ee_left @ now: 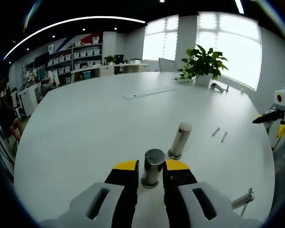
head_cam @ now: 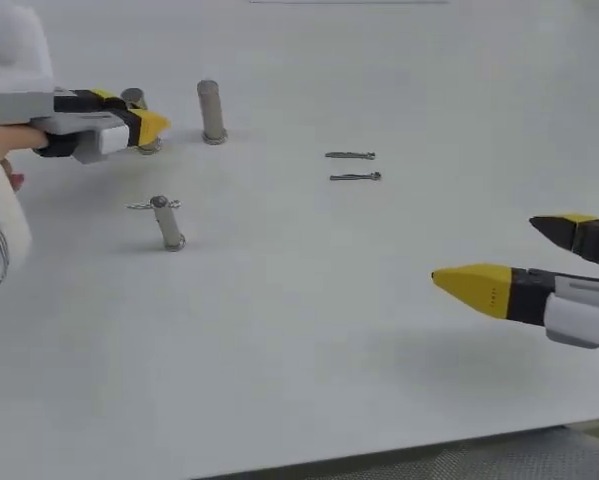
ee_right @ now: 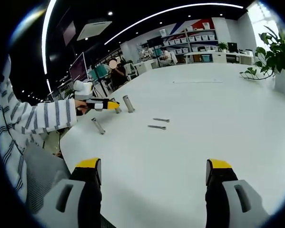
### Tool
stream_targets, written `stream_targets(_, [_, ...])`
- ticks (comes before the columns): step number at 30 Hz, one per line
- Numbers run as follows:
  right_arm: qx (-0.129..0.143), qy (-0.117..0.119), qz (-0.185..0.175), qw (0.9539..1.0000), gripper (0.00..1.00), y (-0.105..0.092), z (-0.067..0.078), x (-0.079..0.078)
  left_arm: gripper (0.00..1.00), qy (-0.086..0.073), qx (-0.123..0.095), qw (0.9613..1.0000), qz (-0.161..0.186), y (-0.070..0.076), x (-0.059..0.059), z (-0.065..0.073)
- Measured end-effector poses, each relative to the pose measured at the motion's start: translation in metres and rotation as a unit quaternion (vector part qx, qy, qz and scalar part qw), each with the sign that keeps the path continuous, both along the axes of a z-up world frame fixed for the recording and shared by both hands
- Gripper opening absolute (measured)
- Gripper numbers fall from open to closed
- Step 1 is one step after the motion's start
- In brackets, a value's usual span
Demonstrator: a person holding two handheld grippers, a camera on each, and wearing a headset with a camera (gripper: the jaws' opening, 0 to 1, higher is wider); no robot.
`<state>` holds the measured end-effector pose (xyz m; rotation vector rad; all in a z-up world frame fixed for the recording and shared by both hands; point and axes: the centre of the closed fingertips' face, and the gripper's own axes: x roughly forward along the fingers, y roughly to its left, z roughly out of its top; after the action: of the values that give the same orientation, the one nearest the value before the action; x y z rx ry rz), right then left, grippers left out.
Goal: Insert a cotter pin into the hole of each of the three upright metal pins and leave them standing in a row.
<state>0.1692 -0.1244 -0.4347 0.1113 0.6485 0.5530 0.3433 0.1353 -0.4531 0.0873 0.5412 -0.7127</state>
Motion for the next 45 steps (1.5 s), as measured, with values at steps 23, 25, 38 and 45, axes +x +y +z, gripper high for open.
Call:
stream_targets(23, [0.013,-0.016,0.017,0.9997,0.88,0.014,0.011,0.004,0.10,-0.018,0.010,0.9994,0.026,-0.001,-0.005,0.023])
stream_targets(25, [0.017,-0.017,0.019,0.9995,0.88,0.016,0.013,0.005,0.10,-0.022,0.000,0.9993,0.030,-0.003,-0.006,0.030])
stream_targets(38, [0.019,-0.029,0.044,0.9984,0.89,0.024,0.024,0.002,0.10,-0.034,-0.018,0.9992,-0.012,-0.044,-0.034,0.057])
stream_targets(45, [0.018,-0.034,0.048,0.9981,0.89,0.024,0.026,0.001,0.10,-0.048,-0.017,0.9975,-0.049,-0.067,-0.053,0.069])
